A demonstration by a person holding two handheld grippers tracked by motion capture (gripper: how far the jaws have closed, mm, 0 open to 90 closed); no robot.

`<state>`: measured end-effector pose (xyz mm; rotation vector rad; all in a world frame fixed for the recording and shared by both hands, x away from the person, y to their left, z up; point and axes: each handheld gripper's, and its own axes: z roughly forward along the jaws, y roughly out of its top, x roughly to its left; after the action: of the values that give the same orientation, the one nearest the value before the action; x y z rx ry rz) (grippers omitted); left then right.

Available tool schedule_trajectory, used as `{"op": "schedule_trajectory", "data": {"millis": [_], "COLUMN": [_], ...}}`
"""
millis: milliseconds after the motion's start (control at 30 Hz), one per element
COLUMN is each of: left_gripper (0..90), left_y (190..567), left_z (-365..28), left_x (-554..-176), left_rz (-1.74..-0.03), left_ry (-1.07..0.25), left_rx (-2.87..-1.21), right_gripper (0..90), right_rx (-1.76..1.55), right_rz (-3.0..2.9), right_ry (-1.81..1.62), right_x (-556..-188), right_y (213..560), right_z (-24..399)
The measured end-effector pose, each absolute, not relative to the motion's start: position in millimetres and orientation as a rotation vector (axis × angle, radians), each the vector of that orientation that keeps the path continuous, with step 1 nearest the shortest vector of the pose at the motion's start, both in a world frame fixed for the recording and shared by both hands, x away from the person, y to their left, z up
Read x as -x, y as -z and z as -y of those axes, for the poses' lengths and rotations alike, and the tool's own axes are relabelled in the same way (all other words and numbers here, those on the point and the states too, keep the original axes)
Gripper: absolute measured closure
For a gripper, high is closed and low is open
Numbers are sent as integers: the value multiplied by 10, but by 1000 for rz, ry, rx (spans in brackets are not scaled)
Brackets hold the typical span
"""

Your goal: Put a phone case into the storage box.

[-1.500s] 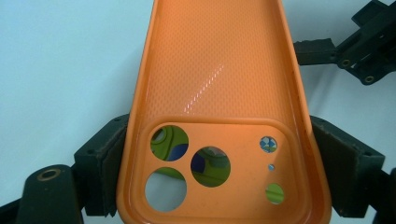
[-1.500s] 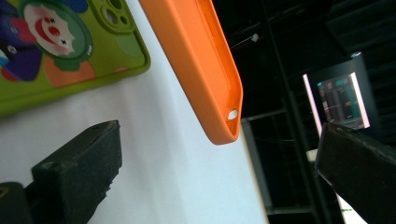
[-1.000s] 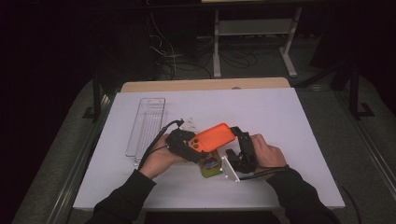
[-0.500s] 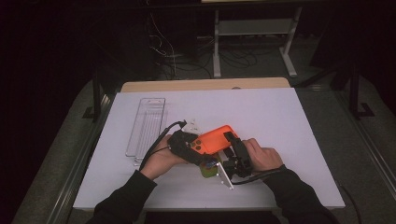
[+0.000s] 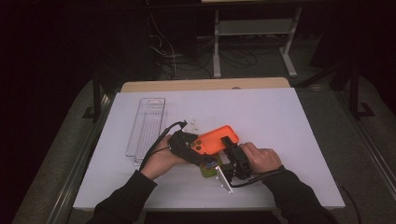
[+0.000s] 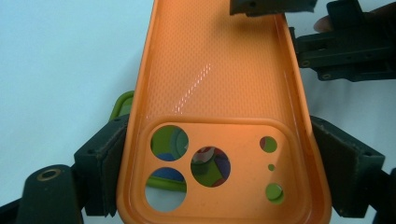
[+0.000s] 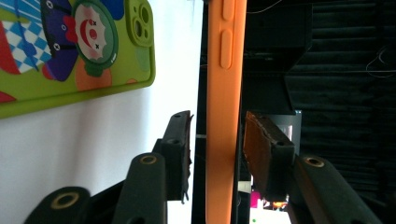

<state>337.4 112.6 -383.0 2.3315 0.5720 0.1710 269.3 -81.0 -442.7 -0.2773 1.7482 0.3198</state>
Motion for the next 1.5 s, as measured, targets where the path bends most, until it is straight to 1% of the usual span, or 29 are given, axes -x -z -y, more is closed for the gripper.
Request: {"op": "schedule_trajectory", "data": {"millis": [467, 767, 867, 967, 1267, 1333, 1367, 1400, 1500], "left_gripper": [158, 149, 143, 122, 1, 0, 0, 0, 0], "left_y": [3829, 3839, 3846, 3837, 3828, 3817, 3831, 3814, 3817], "left_z": [-1123, -1127, -1133, -1157, -1233, -1267, -1254, -1288, -1316], "left_x": [-3374, -3369, -3369, -3385, -3406, -3420, -3401, -3421, -3428], "left_rz": [-565, -549, -550, -543, -564, -543, -578, -546, -565], "left_ry": [-171, -189, -178, -173, -147, -155, -145, -155, -155], "left_rx": [-2335, -2332, -2325, -2322, -2292, -2308, -2264, -2303, -2286], "right_gripper": [773, 782, 782, 782, 782, 782, 782, 782, 782], "right_rx": [300, 299, 300, 296, 250, 234, 224, 215, 204], "right_rz": [-1763, -1770, -1773, -1782, -1797, -1804, -1806, -1794, -1827], "right_ry": [-321, -311, -313, -302, -296, -304, -308, -321, -322], "right_x": [-2670, -2665, -2665, -2673, -2726, -2737, -2742, -2750, -2763], "right_y": [4415, 4411, 4408, 4415, 4393, 4385, 4383, 4392, 4367], "right_z": [800, 794, 791, 797, 861, 876, 882, 887, 907]}}
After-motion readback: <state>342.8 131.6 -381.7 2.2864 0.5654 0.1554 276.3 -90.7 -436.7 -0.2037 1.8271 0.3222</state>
